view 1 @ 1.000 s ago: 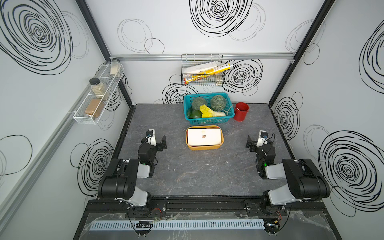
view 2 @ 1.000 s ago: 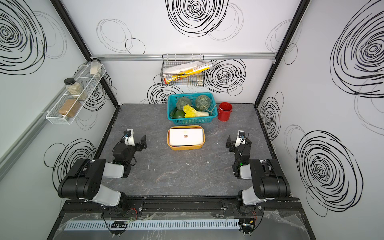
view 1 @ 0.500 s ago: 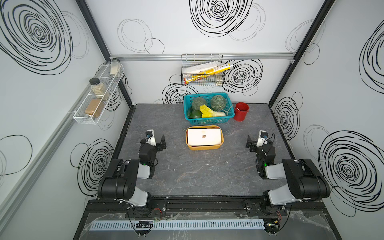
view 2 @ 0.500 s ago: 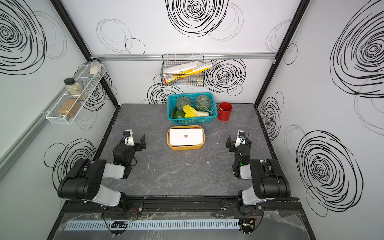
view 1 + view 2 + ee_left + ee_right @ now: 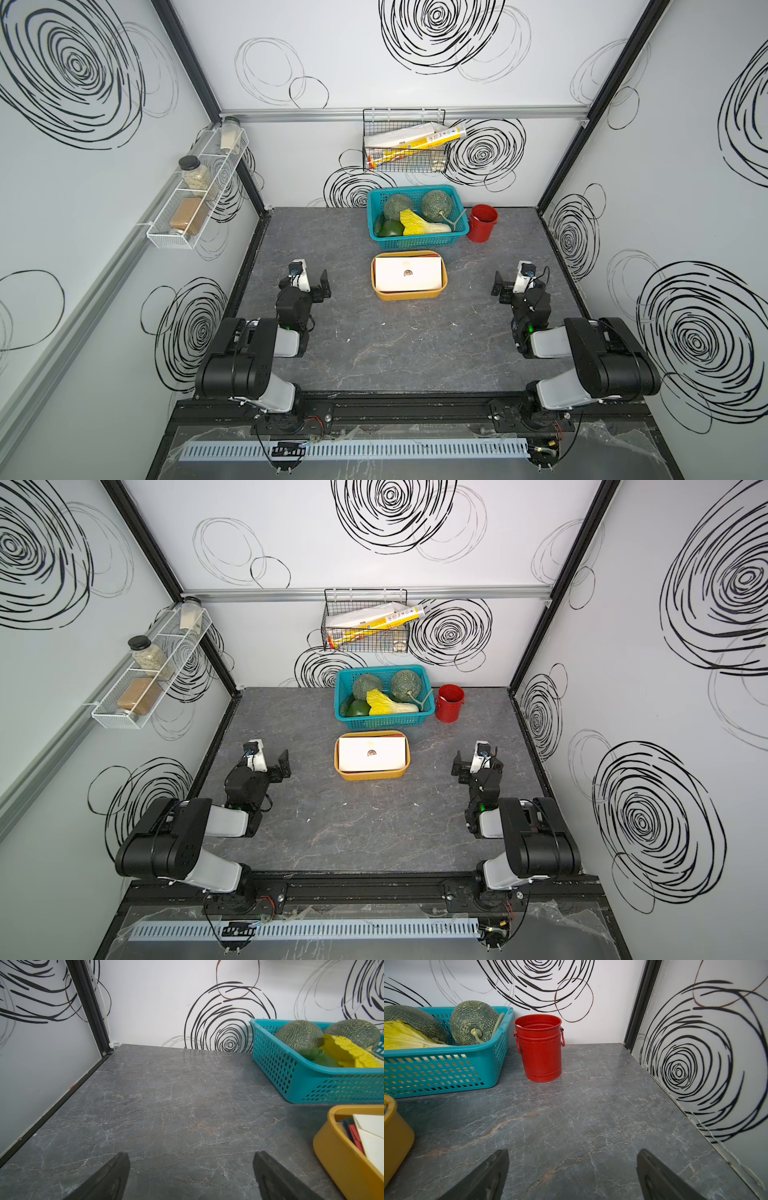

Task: Put the sealed envelopes into the storage box
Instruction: Reset both arms

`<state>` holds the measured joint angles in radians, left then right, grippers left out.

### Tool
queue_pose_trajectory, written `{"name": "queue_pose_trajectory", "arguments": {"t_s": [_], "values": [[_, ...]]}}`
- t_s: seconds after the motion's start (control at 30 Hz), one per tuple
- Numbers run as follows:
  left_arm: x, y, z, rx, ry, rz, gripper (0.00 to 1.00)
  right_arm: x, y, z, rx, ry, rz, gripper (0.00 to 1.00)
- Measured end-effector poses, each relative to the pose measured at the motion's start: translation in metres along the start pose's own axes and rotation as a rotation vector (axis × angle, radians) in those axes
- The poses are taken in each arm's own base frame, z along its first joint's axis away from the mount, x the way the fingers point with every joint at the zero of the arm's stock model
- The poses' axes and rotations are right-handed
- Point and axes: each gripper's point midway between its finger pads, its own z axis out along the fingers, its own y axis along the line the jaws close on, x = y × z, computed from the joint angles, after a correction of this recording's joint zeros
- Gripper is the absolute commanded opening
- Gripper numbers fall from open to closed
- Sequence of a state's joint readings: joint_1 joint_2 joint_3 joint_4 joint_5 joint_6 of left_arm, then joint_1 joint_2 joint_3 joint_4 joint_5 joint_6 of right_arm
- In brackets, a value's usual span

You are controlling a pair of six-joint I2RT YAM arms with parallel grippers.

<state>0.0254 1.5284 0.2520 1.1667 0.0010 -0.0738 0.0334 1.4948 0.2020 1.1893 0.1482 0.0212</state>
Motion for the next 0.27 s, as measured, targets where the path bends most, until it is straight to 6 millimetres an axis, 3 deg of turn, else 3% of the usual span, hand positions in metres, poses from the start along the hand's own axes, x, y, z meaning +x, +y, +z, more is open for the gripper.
{"name": "queue_pose_trajectory", "arguments": {"t_s": [0.27], "values": [[0.0004,-0.0006,0.0015,0.003,0.004,0.000,0.99,0.0000,0.0000,0.0000,0.000,0.000,0.000,1.00]]}}
